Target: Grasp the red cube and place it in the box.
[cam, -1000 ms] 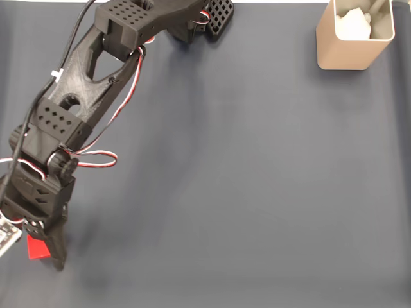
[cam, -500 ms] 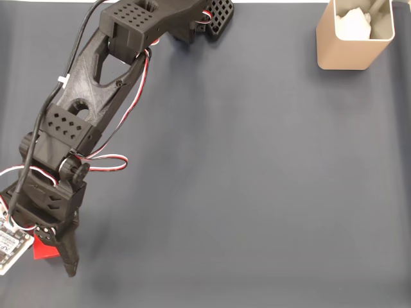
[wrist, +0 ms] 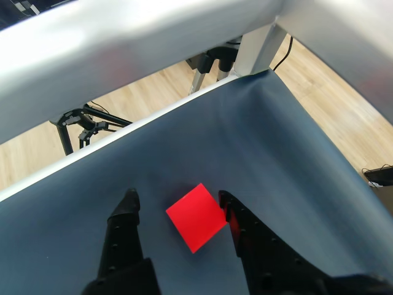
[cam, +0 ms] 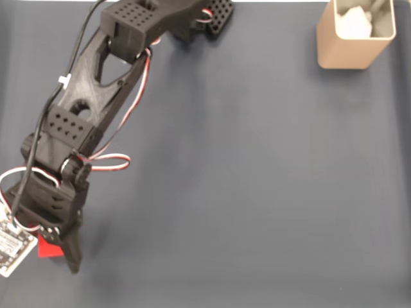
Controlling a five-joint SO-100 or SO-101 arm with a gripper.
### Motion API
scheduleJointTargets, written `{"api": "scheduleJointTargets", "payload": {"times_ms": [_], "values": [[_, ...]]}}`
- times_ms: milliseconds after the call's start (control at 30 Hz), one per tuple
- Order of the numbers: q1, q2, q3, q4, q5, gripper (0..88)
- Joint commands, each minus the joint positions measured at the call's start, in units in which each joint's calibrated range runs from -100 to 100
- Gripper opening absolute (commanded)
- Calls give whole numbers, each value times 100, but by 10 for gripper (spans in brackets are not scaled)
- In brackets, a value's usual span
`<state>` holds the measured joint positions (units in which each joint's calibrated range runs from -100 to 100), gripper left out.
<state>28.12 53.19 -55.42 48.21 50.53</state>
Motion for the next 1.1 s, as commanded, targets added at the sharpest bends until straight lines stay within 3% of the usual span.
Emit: {"api": "scheduleJointTargets", "payload": {"times_ms": [0, 1067], "values": [[-20, -172, -160, 163, 0, 293], [157, -934, 488, 327, 176, 275]]}}
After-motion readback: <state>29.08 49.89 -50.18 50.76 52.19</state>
